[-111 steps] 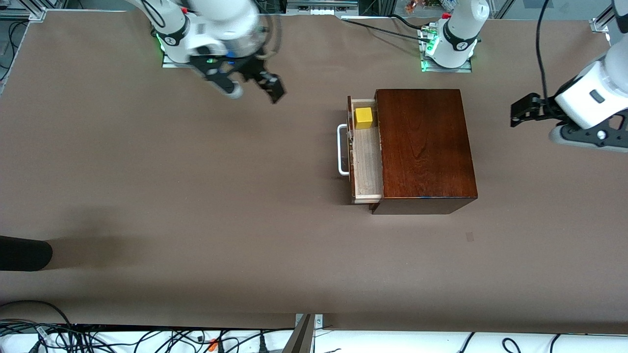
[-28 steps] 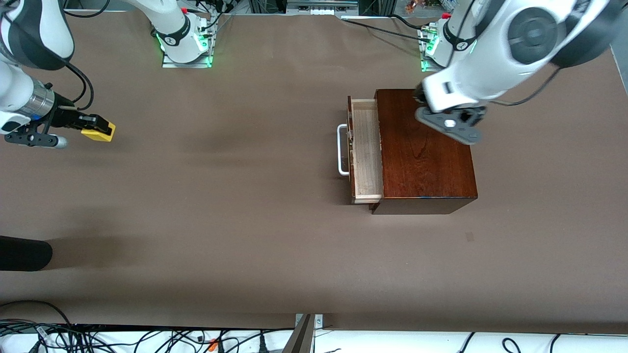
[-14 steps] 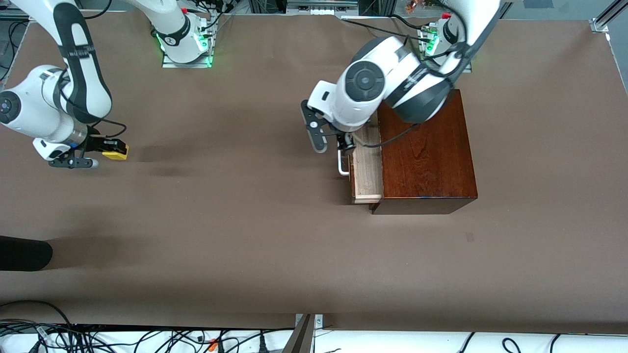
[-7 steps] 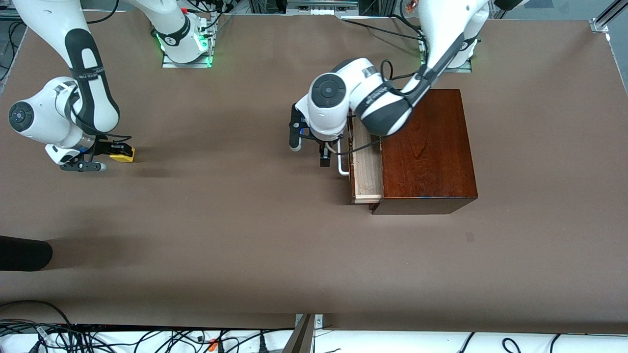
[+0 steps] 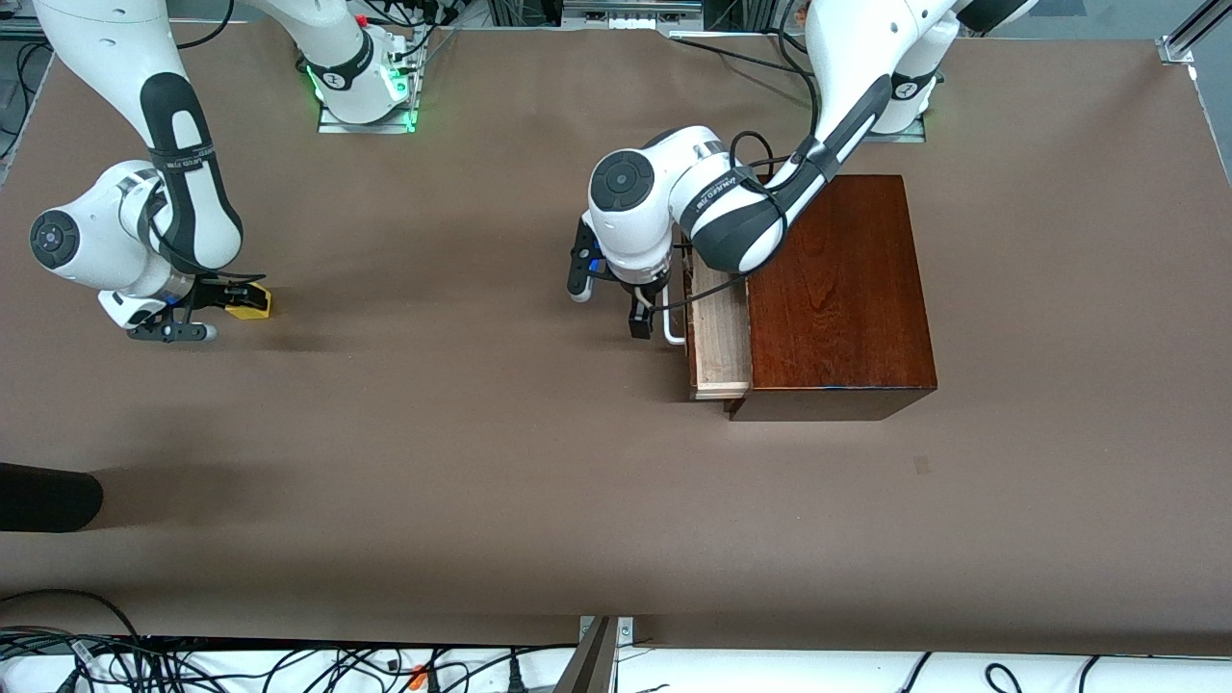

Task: Open drawer, take yellow block, close drawer
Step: 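Push the drawer shut with the left gripper while the right gripper lowers the block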

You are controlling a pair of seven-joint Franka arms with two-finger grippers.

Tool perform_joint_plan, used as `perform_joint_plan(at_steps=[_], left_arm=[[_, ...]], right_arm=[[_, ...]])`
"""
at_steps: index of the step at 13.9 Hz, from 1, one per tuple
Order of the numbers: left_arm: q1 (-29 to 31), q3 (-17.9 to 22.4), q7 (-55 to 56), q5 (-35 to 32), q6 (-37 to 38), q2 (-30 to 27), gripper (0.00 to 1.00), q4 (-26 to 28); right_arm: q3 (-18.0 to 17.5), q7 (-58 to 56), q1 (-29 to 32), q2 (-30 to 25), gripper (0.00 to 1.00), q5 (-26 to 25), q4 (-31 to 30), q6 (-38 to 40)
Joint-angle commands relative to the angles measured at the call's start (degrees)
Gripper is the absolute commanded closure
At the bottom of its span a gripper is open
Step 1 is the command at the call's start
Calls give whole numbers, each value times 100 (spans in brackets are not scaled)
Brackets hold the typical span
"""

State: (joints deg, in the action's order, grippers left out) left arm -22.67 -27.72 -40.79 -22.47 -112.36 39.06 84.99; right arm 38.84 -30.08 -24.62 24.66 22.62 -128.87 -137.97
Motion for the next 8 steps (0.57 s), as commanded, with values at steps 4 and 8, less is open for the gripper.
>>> perform_joint_plan(at_steps=[4, 8], left_arm=[[61, 108, -96, -170, 706, -65, 0, -61], [201, 153, -70, -161, 1014, -109, 0, -87]], right_arm=[[62, 204, -26, -268, 0, 67, 826, 1305], [124, 914, -104, -427, 0, -580, 1914, 2692]])
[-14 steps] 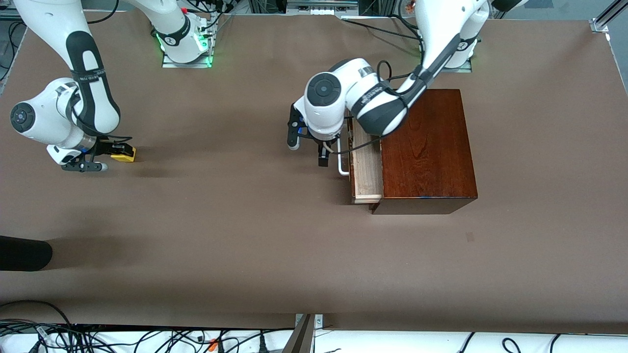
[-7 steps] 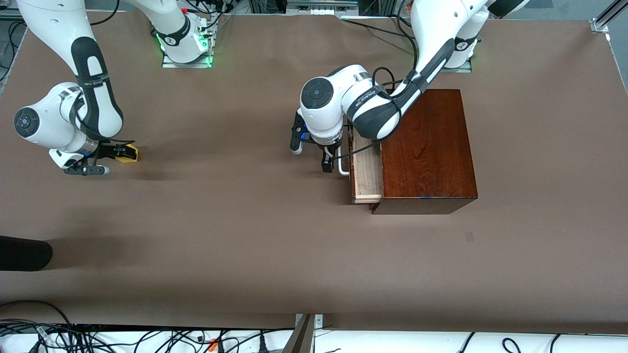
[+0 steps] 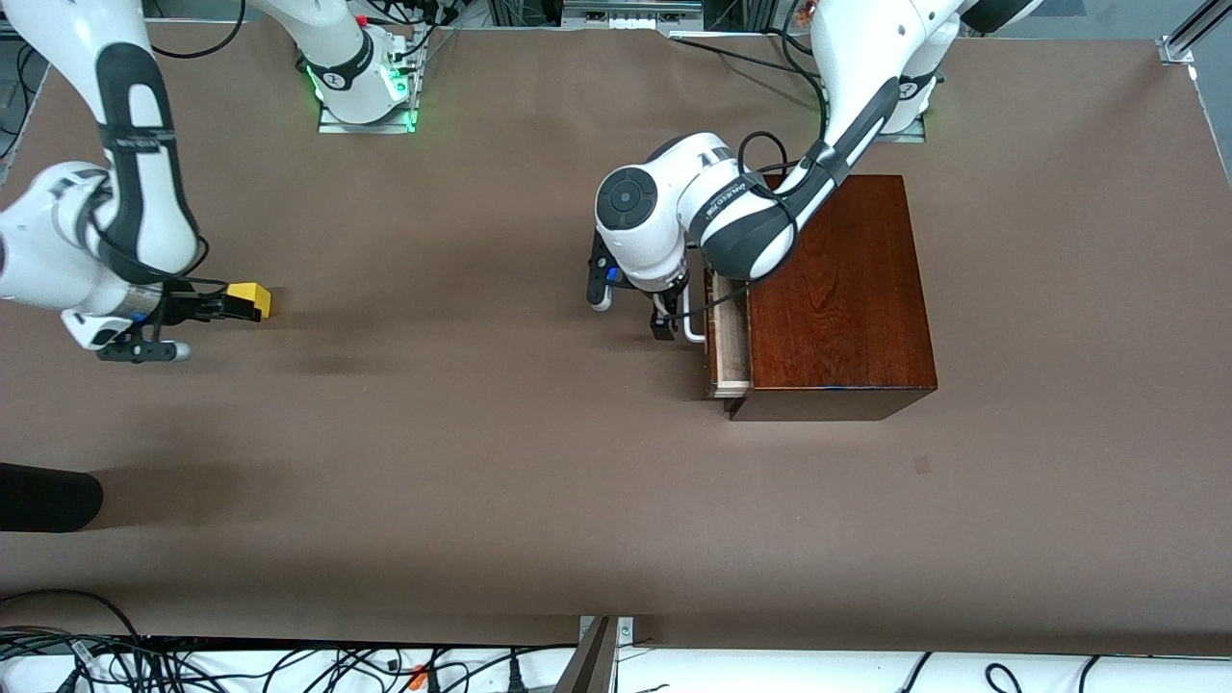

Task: Open drawer, take yellow block, close drawer
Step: 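Push the drawer shut with the left gripper while the right gripper lowers the block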

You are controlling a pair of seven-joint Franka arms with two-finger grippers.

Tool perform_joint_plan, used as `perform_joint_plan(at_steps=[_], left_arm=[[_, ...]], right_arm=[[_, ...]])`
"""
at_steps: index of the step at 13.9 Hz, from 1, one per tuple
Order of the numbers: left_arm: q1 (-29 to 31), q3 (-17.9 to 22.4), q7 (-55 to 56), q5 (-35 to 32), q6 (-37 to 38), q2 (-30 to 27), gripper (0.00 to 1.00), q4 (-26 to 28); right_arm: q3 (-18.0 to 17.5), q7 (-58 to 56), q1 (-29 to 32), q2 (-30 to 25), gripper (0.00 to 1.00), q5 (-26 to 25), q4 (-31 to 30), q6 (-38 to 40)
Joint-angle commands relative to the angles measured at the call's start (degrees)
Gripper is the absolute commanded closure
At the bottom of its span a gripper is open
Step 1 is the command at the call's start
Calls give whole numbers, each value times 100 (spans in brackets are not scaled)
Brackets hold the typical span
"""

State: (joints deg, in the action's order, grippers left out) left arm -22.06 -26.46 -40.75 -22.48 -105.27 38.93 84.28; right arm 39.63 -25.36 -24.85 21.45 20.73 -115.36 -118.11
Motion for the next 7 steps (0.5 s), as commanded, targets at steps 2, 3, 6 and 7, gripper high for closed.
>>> perform_joint_plan(at_steps=[2, 3, 6, 7], left_arm=[[220, 27, -65, -160, 340, -158, 0, -17], [264, 18, -65, -160, 392, -175, 0, -26], [378, 18, -73, -160, 472, -237, 0, -26], [396, 18, -73, -160, 472, -246, 0, -17]], right_arm=[[18, 899, -151, -106, 0, -859, 1328, 1734], [18, 971, -204, -97, 0, -904, 1628, 2095], [36, 1304, -231, -106, 0, -913, 2323, 2993], [36, 1419, -231, -106, 0, -922, 2490, 3187]])
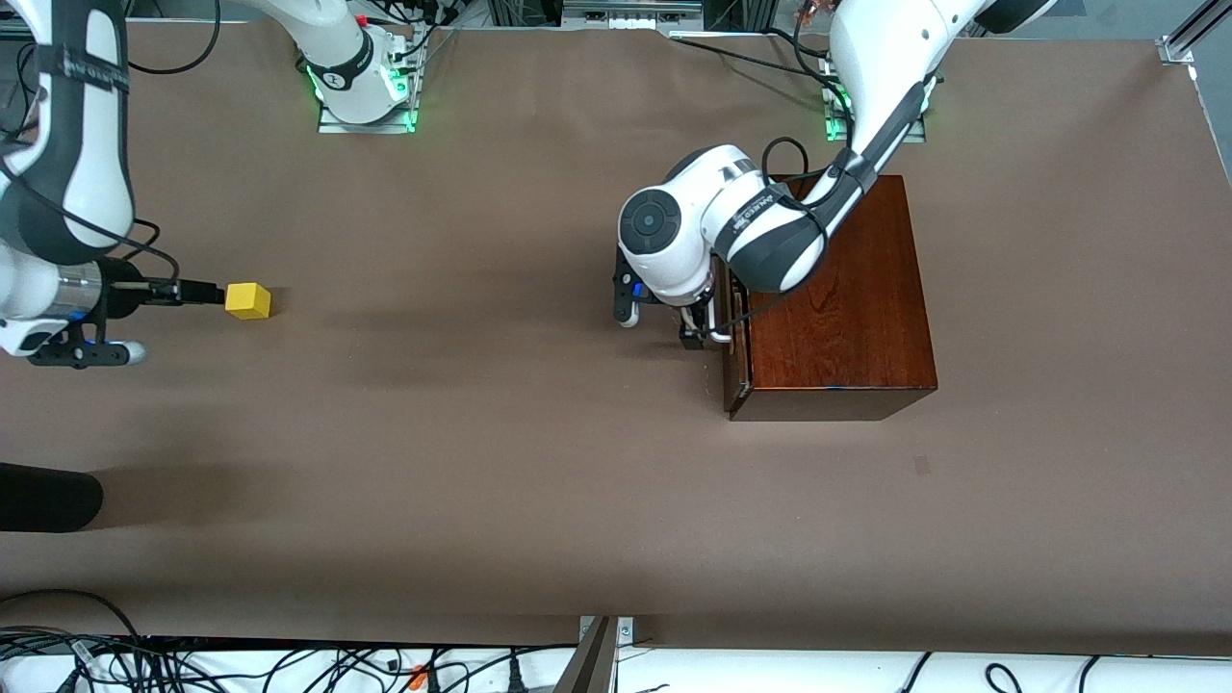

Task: Open drawer, take yellow block, close drawer
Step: 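Push the drawer shut with the left gripper while the right gripper lowers the block, then open the right gripper releasing the block while the left gripper withdraws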

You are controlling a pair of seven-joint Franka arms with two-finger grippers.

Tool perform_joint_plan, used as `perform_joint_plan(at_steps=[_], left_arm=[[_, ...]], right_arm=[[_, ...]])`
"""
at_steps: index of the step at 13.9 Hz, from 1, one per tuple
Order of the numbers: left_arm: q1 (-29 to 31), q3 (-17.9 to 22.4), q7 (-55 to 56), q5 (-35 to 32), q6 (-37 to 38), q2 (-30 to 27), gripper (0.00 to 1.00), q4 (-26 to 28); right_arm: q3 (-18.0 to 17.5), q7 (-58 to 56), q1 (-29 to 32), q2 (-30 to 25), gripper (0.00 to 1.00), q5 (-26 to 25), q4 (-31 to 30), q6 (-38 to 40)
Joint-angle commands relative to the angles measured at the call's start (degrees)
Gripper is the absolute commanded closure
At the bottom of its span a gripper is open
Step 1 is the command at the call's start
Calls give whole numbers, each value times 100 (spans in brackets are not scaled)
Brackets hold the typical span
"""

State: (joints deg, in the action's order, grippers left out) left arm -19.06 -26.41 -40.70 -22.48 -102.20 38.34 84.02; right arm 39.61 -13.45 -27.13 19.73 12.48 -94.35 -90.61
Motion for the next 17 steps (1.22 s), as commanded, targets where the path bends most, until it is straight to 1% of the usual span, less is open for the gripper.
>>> perform_joint_plan(at_steps=[1, 3, 6, 9, 11, 12, 13, 14, 15, 16, 17], left_arm=[[87, 13, -69, -160, 217, -186, 0, 0], [95, 4, -69, -152, 235, -186, 0, -8], [104, -40, 35, 6, 227, -274, 0, -61], [235, -31, 623, 970, 235, -546, 0, -219], [463, -31, 1167, 1472, 253, -835, 0, -219], [586, -31, 1457, 1657, 375, -985, 0, -219], [701, -31, 1721, 1694, 707, -1160, 0, -219], [824, -31, 1976, 1703, 936, -1345, 0, -228], [955, -31, 2213, 1703, 1043, -1529, 0, -237], [1157, -31, 2364, 1712, 1166, -1714, 0, -237], [1342, -31, 2391, 1712, 1384, -1872, 0, -237]], right_arm=[[46, 246, -38, 58, 0, -105, 522, 552], [38, 255, -134, -187, 0, -218, 558, 650], [11, 282, -275, -548, 0, -553, 523, 606], [-15, 412, -310, -776, 0, -615, 497, 579], [-6, 720, -564, -830, 0, -632, 444, 579], [-6, 869, -678, -873, 0, -702, 444, 571], [-50, 1001, -714, -1004, 0, -764, 383, 492], [-259, 1116, -680, -1171, 0, -834, 243, 352], [-566, 1195, -549, -1338, 0, -1043, 120, 212], [-969, 1326, -243, -1479, 0, -1202, 32, 149], [-1460, 1449, 160, -1533, 0, -1230, 31, 149]])
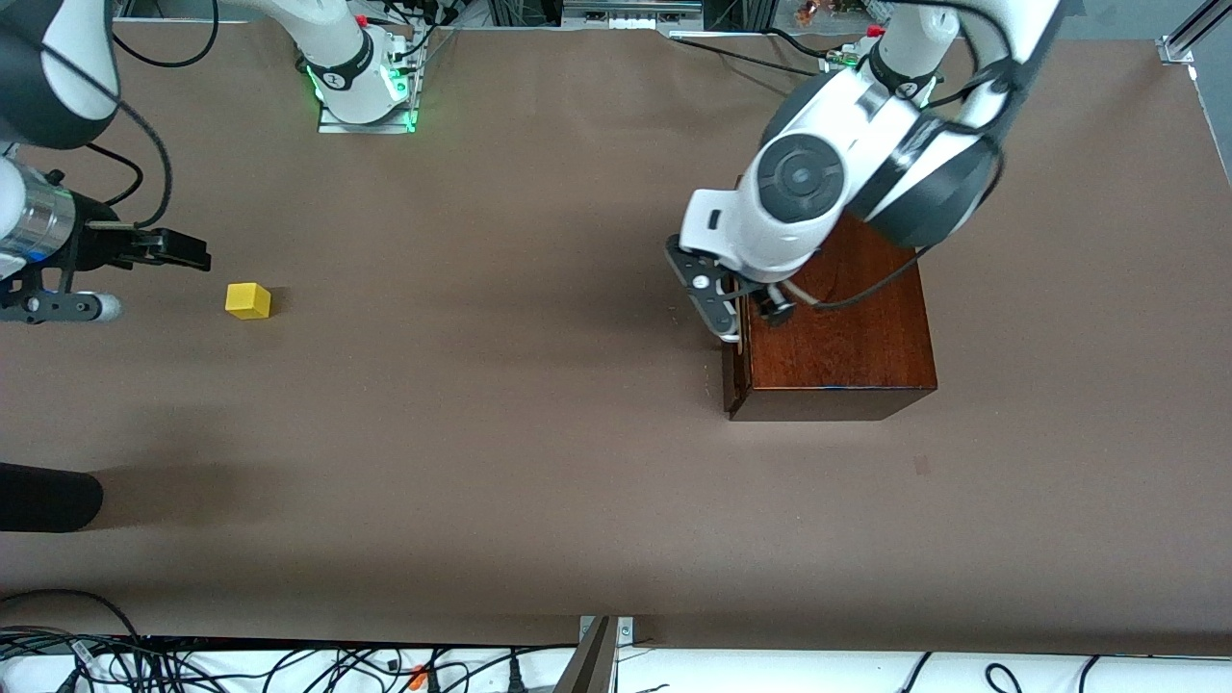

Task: Open drawer, take yellow block, close drawer
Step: 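Open the right gripper releasing the block while the left gripper withdraws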

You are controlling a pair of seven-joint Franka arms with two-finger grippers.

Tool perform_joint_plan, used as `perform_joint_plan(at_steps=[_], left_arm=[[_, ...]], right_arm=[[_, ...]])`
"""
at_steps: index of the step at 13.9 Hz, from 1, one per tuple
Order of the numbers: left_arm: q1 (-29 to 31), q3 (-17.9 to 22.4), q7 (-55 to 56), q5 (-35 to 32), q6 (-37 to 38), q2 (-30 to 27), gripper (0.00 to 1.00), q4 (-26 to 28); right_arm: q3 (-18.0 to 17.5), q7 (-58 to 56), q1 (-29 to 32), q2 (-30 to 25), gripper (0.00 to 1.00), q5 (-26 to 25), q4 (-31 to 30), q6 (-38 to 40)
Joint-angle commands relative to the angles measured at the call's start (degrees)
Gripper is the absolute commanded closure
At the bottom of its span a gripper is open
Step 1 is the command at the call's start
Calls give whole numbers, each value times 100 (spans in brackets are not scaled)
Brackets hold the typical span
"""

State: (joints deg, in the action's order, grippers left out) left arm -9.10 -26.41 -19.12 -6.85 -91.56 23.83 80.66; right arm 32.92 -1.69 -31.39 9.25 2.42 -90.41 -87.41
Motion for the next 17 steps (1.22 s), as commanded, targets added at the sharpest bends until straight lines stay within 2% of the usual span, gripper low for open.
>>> perform_joint_plan(at_steps=[1, 4, 6, 9, 12, 15, 17], left_arm=[[504, -22, 225, 132, 515, -545, 0, 47], [804, 188, 207, 149, 1017, -808, 0, -165], [822, 731, 224, 184, 965, -1229, 0, 37], [778, 1409, 312, 245, 667, -1687, 0, 257], [725, 2007, 1083, 561, 579, -1890, 0, 406], [751, 2377, 1577, 729, 105, -2285, 0, 880], [760, 2535, 1771, 738, 95, -2382, 0, 961]], right_arm=[[-1240, 318, 1016, -512, 0, -233, -346, -171], [-2567, 319, 2343, -556, 0, -277, -267, -162], [-3385, 327, 3153, -608, 0, -470, -214, -171], [-3442, 459, 3218, -635, 0, -462, -205, -180], [-3407, 459, 3218, -635, 0, -444, -187, -180], [-3371, 459, 3218, -644, 0, -409, -187, -189], [-3319, 459, 3218, -661, 0, -400, -187, -189]])
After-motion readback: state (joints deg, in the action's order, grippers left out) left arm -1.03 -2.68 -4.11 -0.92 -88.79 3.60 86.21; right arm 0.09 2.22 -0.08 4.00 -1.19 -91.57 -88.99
